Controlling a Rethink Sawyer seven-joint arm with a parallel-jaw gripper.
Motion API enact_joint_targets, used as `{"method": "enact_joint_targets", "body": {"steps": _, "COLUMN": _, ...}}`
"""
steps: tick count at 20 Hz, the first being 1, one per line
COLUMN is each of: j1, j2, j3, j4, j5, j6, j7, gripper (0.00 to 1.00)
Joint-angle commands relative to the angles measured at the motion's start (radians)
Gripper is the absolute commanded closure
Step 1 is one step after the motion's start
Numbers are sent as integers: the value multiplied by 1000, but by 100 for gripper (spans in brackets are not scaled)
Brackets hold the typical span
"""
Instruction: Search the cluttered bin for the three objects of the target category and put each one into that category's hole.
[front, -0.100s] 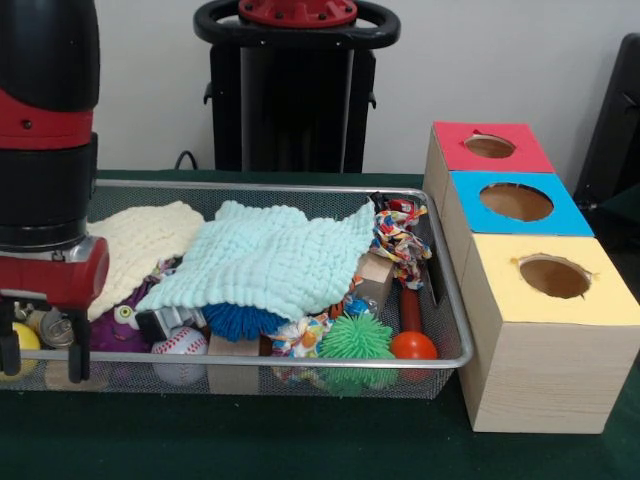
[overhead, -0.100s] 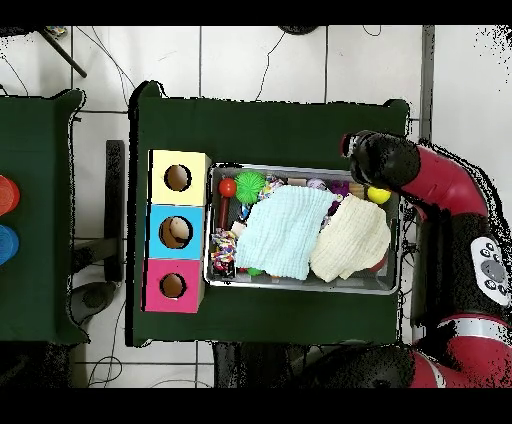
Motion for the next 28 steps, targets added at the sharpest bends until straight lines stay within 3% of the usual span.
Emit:
{"method": "enact_joint_targets", "body": {"steps": 1, "j1": -39, "j2": -46, "j3": 75, "j4": 98, "j5": 21, "j6": 94, "j7": 8, "gripper": 0}}
{"method": "enact_joint_targets", "body": {"steps": 13, "j1": -41, "j2": -94, "j3": 78, "j4": 118, "j5": 10, "j6": 87, "j7": 4, "gripper": 0}}
{"method": "enact_joint_targets", "body": {"steps": 28, "j1": -50, "j2": -81, "j3": 88, "j4": 134, "j5": 4, "j6": 127, "j7": -29, "gripper": 0}}
